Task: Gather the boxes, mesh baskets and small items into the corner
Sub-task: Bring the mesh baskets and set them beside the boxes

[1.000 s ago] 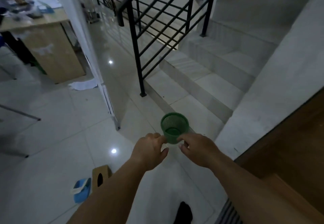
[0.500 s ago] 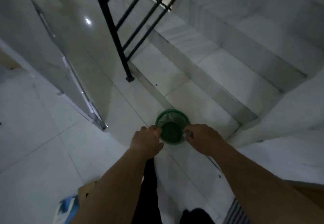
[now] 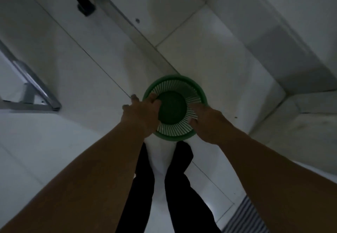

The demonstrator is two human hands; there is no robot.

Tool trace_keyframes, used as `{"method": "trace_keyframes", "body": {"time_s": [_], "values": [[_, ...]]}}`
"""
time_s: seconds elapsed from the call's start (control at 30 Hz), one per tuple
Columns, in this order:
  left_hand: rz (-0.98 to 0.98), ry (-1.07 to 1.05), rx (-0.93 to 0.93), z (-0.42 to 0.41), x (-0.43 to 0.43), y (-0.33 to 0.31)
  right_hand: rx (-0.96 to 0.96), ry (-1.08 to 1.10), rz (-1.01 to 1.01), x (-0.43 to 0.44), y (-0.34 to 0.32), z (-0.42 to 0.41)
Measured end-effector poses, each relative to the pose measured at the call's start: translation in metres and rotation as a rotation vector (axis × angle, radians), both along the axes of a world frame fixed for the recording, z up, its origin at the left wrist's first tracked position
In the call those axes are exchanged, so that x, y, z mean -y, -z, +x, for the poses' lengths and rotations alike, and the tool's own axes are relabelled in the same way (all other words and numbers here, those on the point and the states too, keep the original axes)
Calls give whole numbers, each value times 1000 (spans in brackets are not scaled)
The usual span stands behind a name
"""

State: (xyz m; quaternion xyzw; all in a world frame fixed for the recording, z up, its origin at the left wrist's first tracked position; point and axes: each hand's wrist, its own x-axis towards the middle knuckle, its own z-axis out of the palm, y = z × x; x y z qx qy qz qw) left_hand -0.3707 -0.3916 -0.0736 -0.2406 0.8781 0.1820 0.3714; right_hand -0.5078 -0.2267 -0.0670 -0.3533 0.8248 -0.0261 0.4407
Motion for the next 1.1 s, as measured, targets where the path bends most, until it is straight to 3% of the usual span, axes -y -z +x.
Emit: {"method": "trace_keyframes", "body": {"time_s": [0.2, 0.4, 0.57, 0.8, 1.1], "values": [[74, -22, 102, 10, 3, 79, 75, 39, 109, -9, 79, 2], [138, -140, -28, 5, 5, 78, 30, 179, 8, -4, 81, -1], [38, -90, -90, 4, 17, 50, -96, 164, -26, 6, 56, 0], [-79, -154, -167, 6, 31, -60, -256, 67, -13, 38, -55, -2], [-204, -566, -359, 26, 17, -304, -499, -224, -232, 81, -291, -21]]}}
